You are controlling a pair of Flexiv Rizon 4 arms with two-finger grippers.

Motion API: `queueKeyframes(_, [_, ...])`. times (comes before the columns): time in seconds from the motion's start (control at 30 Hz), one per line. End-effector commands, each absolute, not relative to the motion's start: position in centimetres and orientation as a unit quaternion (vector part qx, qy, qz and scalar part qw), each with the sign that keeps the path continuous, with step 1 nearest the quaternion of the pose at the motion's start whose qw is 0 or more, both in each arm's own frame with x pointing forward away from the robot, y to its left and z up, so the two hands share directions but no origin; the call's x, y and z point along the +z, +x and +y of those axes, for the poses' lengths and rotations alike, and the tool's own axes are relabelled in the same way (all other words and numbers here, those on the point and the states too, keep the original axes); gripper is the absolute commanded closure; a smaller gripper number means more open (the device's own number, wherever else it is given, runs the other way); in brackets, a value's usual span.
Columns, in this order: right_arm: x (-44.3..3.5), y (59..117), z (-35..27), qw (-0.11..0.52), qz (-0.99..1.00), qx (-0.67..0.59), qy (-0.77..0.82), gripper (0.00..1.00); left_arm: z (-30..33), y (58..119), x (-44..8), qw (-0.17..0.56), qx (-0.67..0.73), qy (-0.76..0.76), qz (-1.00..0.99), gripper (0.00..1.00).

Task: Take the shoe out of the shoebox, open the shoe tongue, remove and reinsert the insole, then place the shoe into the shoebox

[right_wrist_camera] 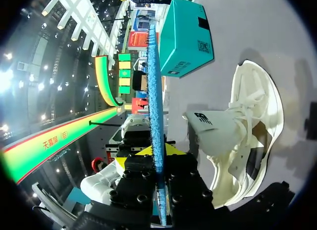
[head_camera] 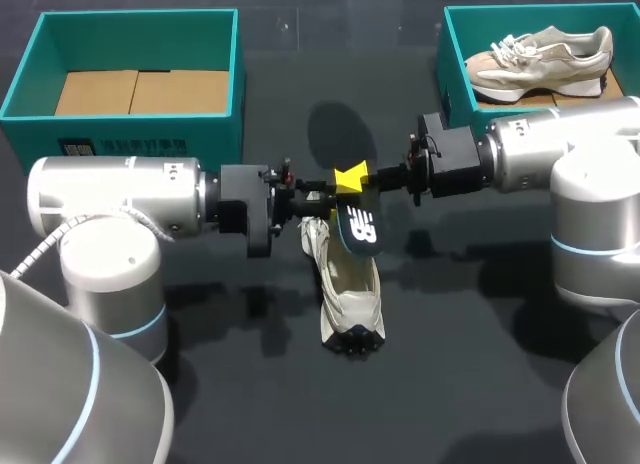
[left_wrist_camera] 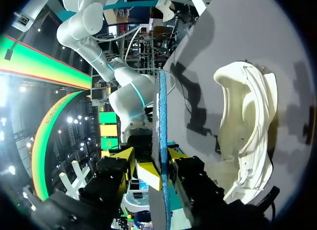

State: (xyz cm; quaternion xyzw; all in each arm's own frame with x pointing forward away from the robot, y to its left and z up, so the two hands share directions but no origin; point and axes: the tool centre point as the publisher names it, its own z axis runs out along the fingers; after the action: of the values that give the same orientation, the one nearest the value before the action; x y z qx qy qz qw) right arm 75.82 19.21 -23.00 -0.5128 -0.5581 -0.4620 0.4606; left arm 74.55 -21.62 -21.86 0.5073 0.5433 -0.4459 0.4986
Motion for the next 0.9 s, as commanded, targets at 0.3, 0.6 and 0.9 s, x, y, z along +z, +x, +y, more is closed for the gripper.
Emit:
queueKeyframes(0.3, [-23.6,74.6,19.0,0.465,-0.551,-0.458,-0.52,1.0,-13.7,76.5,-18.1,0.457,-0.368,0.56,0.585,0.0])
queueKeyframes(0.6, [-23.6,74.6,19.0,0.465,-0.551,-0.458,-0.52,1.0,-13.7,76.5,-18.1,0.457,-0.368,0.56,0.585,0.0])
queueKeyframes(0.9, [-23.6,74.6,19.0,0.465,-0.551,-0.458,-0.52,1.0,-14.8,80.1,-13.4,0.303,-0.243,0.618,0.684,0.0])
